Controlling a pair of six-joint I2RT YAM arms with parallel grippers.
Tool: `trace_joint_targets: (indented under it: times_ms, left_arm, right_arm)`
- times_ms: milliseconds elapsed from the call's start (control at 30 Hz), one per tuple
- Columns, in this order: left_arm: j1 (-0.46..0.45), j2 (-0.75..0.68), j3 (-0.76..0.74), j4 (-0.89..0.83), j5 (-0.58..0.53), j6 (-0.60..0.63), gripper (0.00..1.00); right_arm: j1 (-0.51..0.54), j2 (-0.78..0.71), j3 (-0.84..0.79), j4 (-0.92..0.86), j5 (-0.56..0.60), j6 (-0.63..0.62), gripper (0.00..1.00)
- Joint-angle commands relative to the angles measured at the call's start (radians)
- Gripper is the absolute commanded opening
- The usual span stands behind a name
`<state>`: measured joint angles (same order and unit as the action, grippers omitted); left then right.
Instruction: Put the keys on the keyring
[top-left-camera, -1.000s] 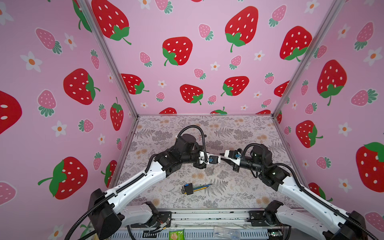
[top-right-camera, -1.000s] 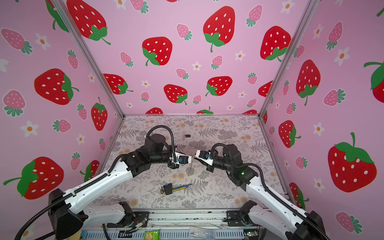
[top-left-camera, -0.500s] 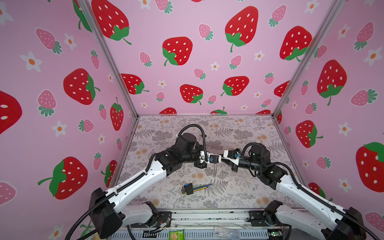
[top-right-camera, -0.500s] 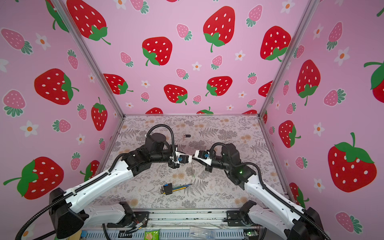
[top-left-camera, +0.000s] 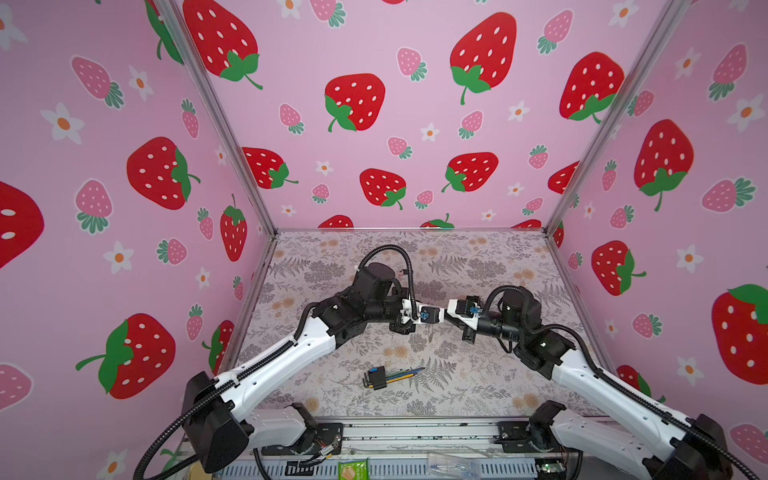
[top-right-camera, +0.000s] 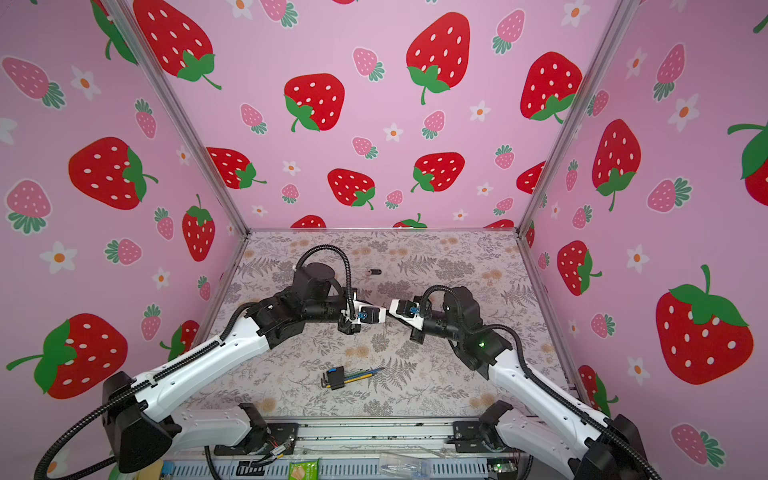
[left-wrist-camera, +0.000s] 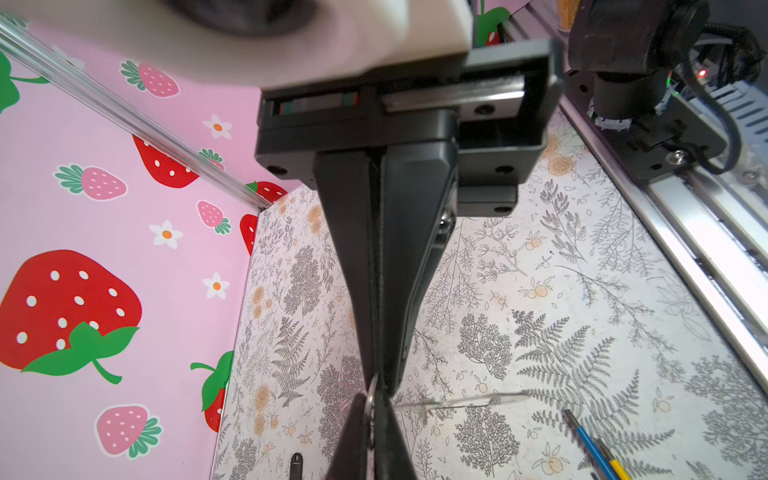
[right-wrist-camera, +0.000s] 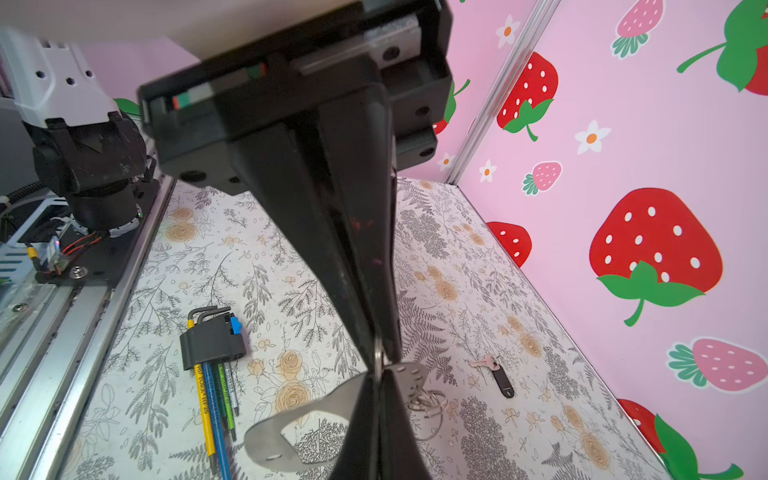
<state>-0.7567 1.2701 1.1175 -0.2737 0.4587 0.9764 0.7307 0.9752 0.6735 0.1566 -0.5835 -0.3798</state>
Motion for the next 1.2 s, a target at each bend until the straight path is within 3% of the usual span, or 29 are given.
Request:
trace_joint_targets:
  times_ms: [0, 133, 300, 433, 700, 1167]
  left_arm:
    - [0.030, -0.026, 0.007, 0.064, 0.057, -0.059, 0.29]
    - [0.146, -0.099, -0.120, 0.253, 0.199, -0.240, 0.37]
    - [0.215, -0.143, -0.225, 0.384, 0.321, -0.370, 0.25]
    - [0.221, -0.149, -0.274, 0.455, 0.371, -0.431, 0.24]
    - [0.223, -0.141, -0.302, 0.524, 0.433, -0.481, 0.24]
    - [0.219, -0.102, -0.270, 0.515, 0.476, -0.464, 0.23]
  right_arm:
    - [0.004, -0.005, 0.006, 0.035, -0.026, 0.021, 0.00]
    - [0.004, -0.007, -0.015, 0.101, -0.047, 0.076, 0.00]
    - [0.003, 0.007, -0.036, 0.218, -0.076, 0.156, 0.00]
    - [0.003, 0.038, -0.023, 0.265, -0.107, 0.199, 0.00]
    - [0.003, 0.066, -0.010, 0.336, -0.136, 0.256, 0.00]
    - [0.004, 0.066, -0.006, 0.356, -0.153, 0.288, 0.00]
